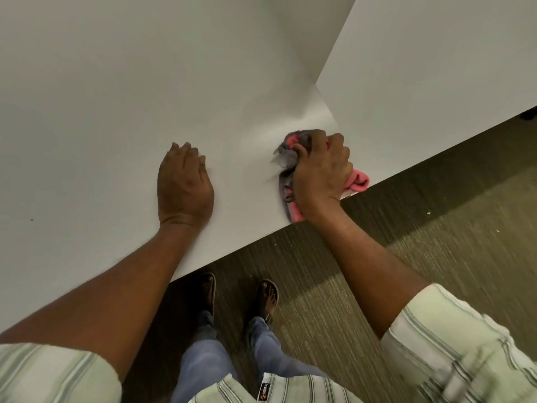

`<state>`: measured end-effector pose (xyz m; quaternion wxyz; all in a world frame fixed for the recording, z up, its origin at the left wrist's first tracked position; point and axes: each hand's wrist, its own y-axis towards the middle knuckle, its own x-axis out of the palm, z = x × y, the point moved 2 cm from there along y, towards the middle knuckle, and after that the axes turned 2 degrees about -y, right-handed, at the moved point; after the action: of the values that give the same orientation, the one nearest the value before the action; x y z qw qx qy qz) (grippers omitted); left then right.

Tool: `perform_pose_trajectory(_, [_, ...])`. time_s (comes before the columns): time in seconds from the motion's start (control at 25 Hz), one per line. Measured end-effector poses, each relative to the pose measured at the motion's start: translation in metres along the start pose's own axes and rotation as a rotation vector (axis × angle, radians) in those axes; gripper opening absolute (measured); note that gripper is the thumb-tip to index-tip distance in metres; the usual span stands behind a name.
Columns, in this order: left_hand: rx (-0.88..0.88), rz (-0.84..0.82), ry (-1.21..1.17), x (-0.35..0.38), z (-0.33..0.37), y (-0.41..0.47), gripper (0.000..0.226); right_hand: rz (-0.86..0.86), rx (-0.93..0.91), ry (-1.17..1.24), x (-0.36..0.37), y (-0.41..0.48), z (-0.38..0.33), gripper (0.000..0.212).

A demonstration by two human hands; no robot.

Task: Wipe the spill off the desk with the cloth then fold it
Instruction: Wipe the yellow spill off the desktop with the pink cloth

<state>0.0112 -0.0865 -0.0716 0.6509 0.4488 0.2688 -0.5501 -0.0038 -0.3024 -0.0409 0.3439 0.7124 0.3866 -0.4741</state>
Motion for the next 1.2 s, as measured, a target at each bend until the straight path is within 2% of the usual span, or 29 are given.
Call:
perform_pose_trajectory(0.12, [-0.028, 0.002, -0.010, -0.001, 0.000, -0.001, 0.041, 0.092, -0.155, 0.088, 0.006, -0.009, -0.035, 0.022])
perform_pose_trajectory(0.28, [-0.026, 0.005, -0.020, -0.003, 0.001, -0.002, 0.035, -0.113, -0.405, 0.002, 0.024, -0.022, -0.056, 0.031])
perform_pose_trajectory(0.36, [-0.014, -0.003, -0.014, -0.003, 0.002, -0.002, 0.035, -0.128, -0.488, -0.038, 0.025, -0.021, -0.051, 0.045])
perform_pose_trajectory(0.44, [-0.008, 0.000, -0.008, -0.002, 0.002, -0.001, 0.035, -0.107, -0.553, -0.073, 0.027, -0.019, -0.050, 0.040])
perform_pose_trajectory(0.52, [-0.011, 0.005, -0.007, -0.002, 0.001, -0.001, 0.037, -0.073, -0.519, -0.049, 0.034, -0.012, -0.055, 0.025])
perform_pose_trajectory(0.6, [-0.011, 0.005, -0.016, -0.002, 0.001, -0.002, 0.037, -0.042, -0.456, -0.049, 0.041, 0.005, -0.063, 0.023])
perform_pose_trajectory(0.84, [-0.021, 0.020, -0.026, 0.000, -0.001, -0.003, 0.041, -0.035, -0.312, -0.101, 0.047, 0.070, -0.075, 0.029])
perform_pose_trajectory(1.2, [0.004, 0.053, -0.009, 0.001, -0.002, -0.003, 0.035, 0.020, -0.022, -0.080, 0.026, 0.111, -0.021, 0.043])
